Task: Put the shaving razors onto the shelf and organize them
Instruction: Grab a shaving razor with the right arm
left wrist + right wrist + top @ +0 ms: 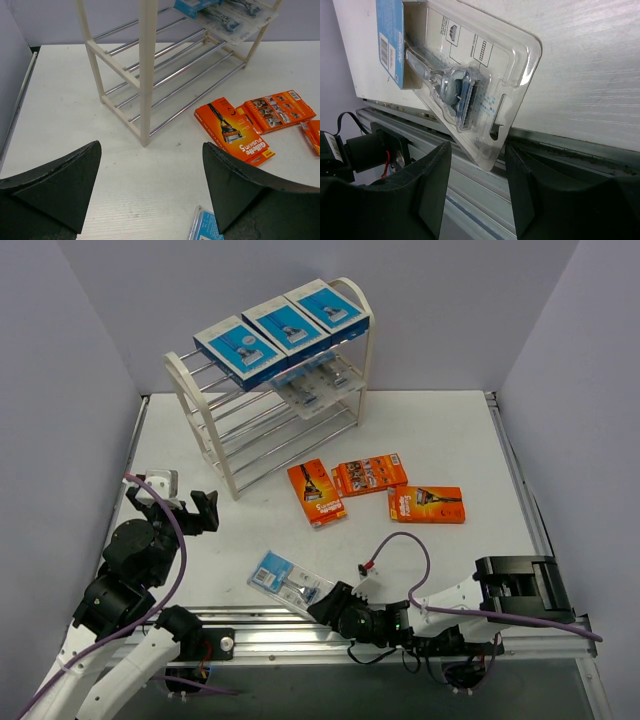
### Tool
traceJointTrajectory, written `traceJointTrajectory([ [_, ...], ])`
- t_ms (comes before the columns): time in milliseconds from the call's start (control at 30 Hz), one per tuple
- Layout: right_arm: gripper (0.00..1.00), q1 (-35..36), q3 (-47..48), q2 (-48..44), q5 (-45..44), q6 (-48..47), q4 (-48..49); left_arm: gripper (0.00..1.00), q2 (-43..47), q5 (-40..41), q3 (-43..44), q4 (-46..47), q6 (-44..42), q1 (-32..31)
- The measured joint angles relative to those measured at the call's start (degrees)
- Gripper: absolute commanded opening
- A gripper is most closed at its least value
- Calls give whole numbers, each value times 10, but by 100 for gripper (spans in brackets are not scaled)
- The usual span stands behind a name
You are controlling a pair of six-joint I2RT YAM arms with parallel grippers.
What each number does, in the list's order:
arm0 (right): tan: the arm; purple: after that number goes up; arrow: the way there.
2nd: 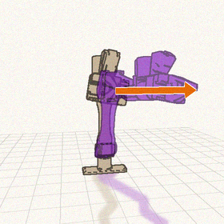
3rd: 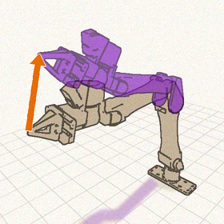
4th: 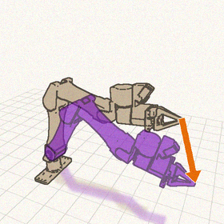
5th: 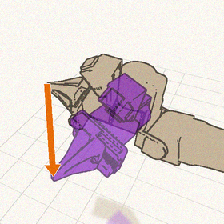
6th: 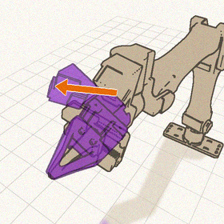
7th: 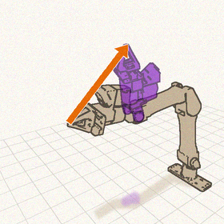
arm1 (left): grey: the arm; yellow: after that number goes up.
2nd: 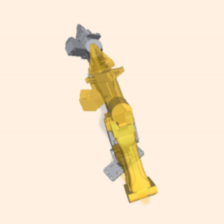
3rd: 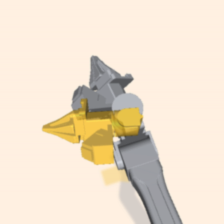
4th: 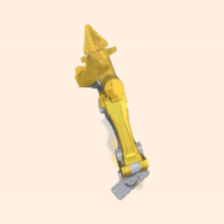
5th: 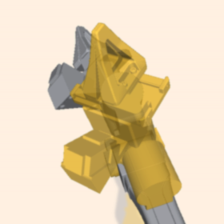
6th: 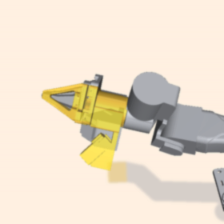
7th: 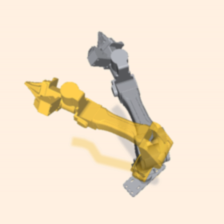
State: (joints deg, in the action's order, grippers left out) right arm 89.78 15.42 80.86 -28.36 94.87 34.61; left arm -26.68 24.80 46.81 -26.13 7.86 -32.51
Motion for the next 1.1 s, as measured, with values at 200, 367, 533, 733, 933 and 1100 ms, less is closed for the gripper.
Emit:
traceJointTrajectory([
  [200, 35, 3, -6, 15, -4, 16, 25, 91, 0, -1, 0, 0, 0, 0],
  [367, 30, 3, -10, 16, -4, 27, 27, 91, 0, -2, 0, 0, 0, 0],
  [533, 26, 3, -12, 15, -4, 31, 23, 91, -2, -6, 0, 0, 0, 0],
  [733, 18, 7, -14, 8, -13, 33, 10, 91, -8, -11, 0, 0, 0, 0],
  [933, 12, 7, -18, -7, -23, 35, 5, 91, -8, -13, 0, 0, 0, 0],
  [1100, 4, 7, -18, -18, -30, 35, -1, 91, -8, -13, 0, 0, 0, 0],
])
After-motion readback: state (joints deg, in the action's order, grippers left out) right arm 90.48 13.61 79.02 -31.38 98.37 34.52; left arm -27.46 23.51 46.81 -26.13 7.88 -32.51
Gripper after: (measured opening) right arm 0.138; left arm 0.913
